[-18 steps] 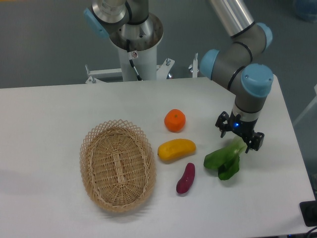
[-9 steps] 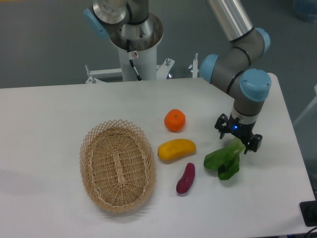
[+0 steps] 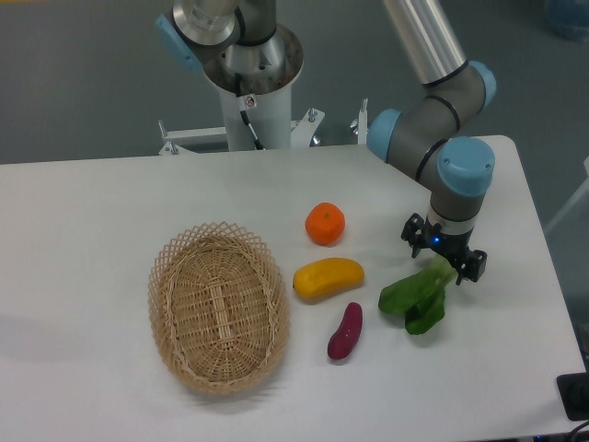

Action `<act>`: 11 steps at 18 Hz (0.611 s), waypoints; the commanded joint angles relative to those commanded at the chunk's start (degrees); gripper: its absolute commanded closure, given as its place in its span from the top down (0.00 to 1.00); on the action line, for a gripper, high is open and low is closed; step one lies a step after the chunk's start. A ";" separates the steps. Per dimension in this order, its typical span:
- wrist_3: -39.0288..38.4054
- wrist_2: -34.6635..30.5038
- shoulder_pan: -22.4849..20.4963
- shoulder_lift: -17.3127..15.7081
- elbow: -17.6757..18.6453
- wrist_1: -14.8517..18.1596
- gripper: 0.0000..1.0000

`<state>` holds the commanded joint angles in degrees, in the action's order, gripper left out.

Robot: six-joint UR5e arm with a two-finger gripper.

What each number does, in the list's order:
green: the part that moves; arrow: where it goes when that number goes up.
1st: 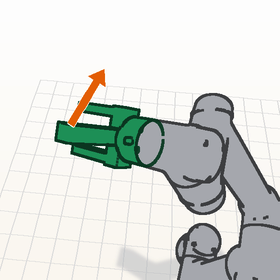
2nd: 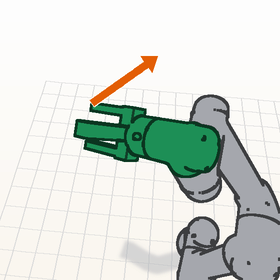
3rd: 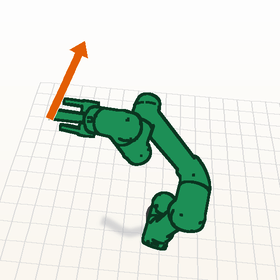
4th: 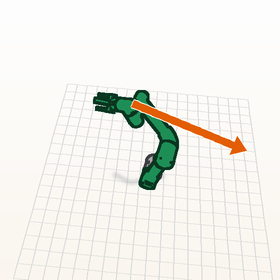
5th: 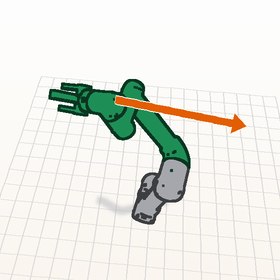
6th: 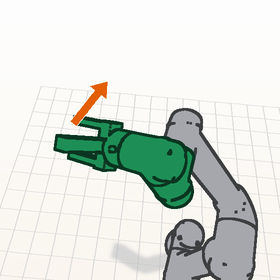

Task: Pick up the green vegetable from the table
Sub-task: 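Close the gripper on the bok choy stem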

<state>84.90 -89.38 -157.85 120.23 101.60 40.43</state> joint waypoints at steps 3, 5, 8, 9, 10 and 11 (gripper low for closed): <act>-0.44 0.09 0.00 -0.09 0.00 -0.09 0.87; -1.49 0.09 0.00 -0.26 0.00 -0.09 0.54; -1.85 0.18 0.00 -0.44 -0.09 -0.09 0.44; -1.93 0.18 0.00 -0.53 -0.09 -0.09 0.41; -1.93 0.18 0.00 -0.61 -0.17 0.00 0.38; -1.93 0.18 -0.09 -0.62 -0.26 0.00 0.36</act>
<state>82.97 -89.21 -157.94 119.62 101.34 40.43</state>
